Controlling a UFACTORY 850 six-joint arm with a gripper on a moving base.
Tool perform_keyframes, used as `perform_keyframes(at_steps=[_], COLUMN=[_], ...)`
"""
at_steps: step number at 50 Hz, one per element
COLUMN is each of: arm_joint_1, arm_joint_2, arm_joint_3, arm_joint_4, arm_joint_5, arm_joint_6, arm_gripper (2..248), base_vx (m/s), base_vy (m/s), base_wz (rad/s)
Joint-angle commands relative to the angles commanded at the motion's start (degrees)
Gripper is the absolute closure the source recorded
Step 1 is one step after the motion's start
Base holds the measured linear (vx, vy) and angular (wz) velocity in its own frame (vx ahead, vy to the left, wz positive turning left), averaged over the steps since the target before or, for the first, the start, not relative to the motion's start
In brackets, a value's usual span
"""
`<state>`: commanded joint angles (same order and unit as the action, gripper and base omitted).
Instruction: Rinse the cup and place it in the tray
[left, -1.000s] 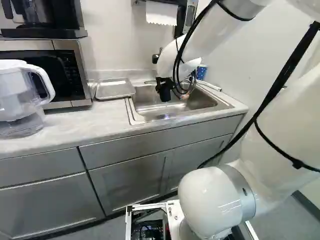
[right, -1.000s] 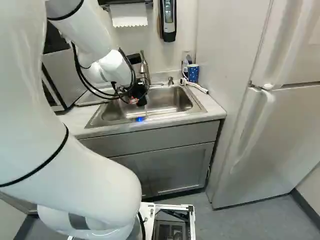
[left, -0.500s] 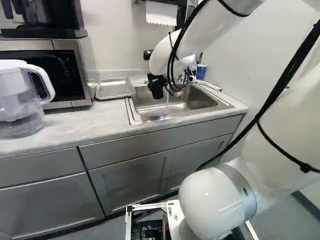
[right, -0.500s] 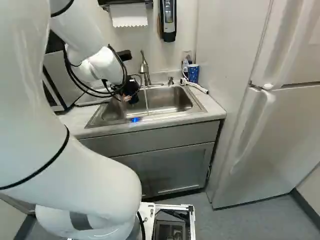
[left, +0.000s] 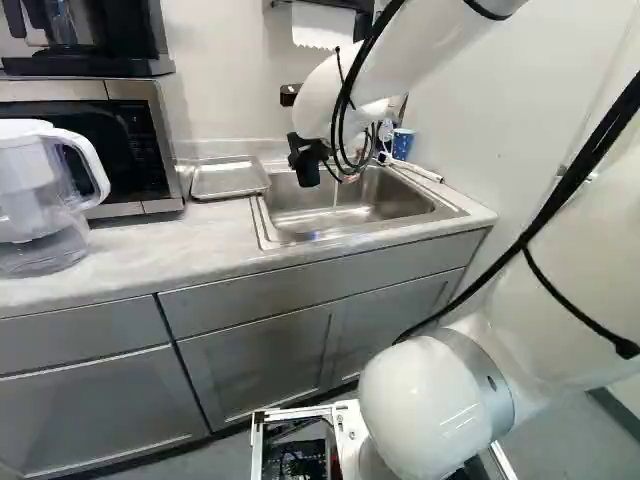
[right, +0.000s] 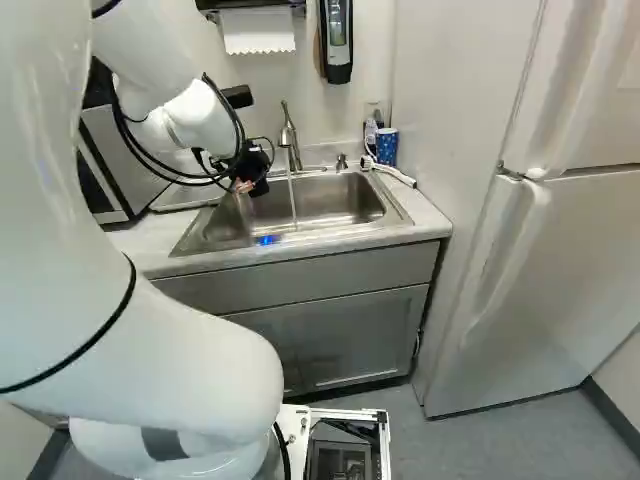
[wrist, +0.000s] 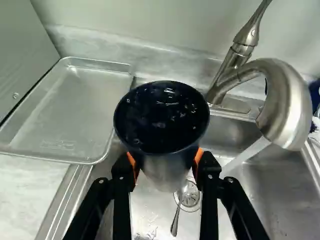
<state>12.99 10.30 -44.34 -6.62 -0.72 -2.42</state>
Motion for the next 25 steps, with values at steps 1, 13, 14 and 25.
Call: perform_keyframes(at_steps=[1,13,14,25], arm_joint_1=[0.04,0.42,0.45,0.56], arm_joint_2=[0.1,1.27,1.37,2.46], arm_joint_3=[-0.04,-0.54,-0.58,-1.03], arm_joint_4=[0.1,2.07,2.3,5.42], arm_joint_5=[0.0,0.0,0.0,0.0], arm_joint_6=[0.0,0.0,0.0,0.0], arm_gripper=[127,127,127,127], base_vx=[0.0,0.0,0.0,0.0], base_vy=[0.0,0.0,0.0,0.0], base_wz=[0.0,0.0,0.0,0.0])
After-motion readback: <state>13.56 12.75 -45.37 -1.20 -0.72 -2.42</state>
